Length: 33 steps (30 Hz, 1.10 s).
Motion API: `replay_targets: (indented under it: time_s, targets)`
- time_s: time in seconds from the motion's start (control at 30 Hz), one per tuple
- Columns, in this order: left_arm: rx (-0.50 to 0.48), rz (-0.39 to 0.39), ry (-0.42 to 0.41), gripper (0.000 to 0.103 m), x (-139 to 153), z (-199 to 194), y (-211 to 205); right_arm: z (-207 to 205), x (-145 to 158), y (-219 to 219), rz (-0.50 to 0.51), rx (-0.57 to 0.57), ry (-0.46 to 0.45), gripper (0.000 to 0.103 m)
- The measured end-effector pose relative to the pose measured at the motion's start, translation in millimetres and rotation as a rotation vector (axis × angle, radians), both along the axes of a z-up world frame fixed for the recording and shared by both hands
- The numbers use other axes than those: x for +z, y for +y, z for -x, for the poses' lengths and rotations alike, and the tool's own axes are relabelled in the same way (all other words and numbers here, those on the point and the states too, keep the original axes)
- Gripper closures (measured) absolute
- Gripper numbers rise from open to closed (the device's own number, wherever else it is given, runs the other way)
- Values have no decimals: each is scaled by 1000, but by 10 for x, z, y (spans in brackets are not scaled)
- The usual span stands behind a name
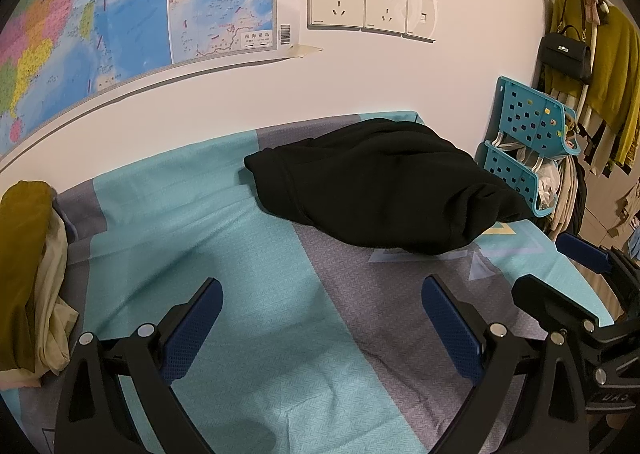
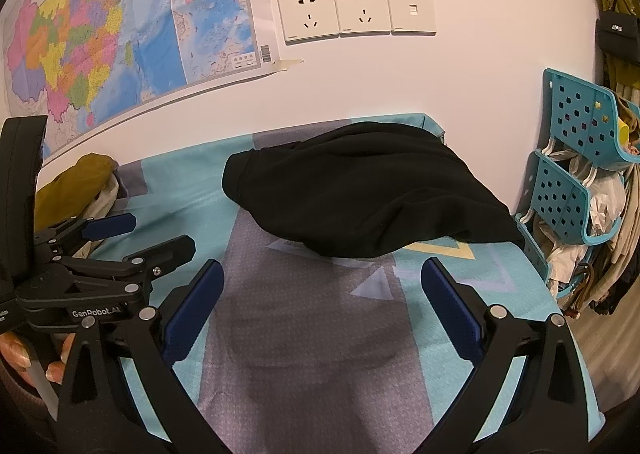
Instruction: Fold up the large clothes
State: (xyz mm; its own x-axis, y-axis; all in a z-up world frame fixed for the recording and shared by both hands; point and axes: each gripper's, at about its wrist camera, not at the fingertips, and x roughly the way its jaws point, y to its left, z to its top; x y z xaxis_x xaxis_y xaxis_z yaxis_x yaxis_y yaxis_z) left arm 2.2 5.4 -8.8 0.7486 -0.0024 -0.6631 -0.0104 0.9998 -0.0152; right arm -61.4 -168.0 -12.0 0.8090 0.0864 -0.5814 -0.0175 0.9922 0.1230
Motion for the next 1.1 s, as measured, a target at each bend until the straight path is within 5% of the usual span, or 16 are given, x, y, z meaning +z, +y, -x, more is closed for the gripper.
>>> replay_targets:
  time_s: [0.9,1.1]
  targets:
    - [20,7,34,7,-63,-94,73,-119,-70,60,10,23,26,6]
    - [86,-12,53,7,-102,-194,318,-464,-157,148,133,65,82,6]
